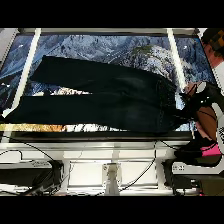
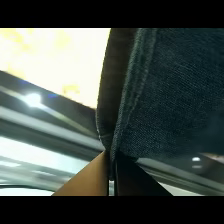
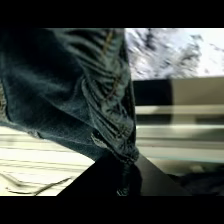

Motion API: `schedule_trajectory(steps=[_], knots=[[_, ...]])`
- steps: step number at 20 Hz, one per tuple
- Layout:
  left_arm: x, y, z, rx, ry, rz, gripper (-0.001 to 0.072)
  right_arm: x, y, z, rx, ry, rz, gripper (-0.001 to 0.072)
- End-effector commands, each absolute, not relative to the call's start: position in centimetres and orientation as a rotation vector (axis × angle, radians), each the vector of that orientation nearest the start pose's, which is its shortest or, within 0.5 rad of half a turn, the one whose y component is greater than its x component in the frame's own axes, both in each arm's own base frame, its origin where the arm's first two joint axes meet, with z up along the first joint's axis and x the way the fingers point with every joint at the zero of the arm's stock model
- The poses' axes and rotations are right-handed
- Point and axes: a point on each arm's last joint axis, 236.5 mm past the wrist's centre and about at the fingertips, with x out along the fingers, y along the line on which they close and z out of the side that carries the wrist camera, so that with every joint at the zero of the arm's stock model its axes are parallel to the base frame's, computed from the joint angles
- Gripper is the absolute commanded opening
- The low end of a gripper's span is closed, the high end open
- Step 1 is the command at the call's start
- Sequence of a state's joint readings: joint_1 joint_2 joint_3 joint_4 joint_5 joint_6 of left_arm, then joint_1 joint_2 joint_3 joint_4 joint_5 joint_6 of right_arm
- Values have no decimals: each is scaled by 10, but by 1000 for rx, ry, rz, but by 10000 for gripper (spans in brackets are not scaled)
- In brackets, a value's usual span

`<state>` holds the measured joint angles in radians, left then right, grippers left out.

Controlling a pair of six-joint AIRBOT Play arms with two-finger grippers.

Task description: Fold the clothes and pants, and hang the long-sleeved shirts on hangers.

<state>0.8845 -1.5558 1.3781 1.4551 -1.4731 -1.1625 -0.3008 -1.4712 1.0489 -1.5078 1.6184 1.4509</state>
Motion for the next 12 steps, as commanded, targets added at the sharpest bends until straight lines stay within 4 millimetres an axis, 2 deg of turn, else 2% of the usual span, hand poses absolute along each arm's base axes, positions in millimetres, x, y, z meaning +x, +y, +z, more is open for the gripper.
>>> schedule_trajectory(steps=[1,5,6,7,8,9,11,12], knots=[[268,291,-36,-325,1491,342,17,216,-70,-71,222,2052,-68,31],[298,296,-33,-225,1414,334,20,217,-68,-71,231,2050,-63,36],[300,296,-33,-219,1408,334,82,217,-68,-71,231,2050,-63,173],[300,296,-33,-220,1410,334,328,217,-68,-71,231,2050,-63,439],[299,296,-33,-223,1412,337,684,217,-68,-71,231,2050,-63,633],[295,299,-34,-213,1424,344,706,216,-68,-71,232,2053,-63,693],[289,307,-33,-169,1446,367,706,216,-68,-71,230,2052,-61,688],[293,310,-32,-159,1427,375,706,218,-68,-71,226,2044,-57,688]])
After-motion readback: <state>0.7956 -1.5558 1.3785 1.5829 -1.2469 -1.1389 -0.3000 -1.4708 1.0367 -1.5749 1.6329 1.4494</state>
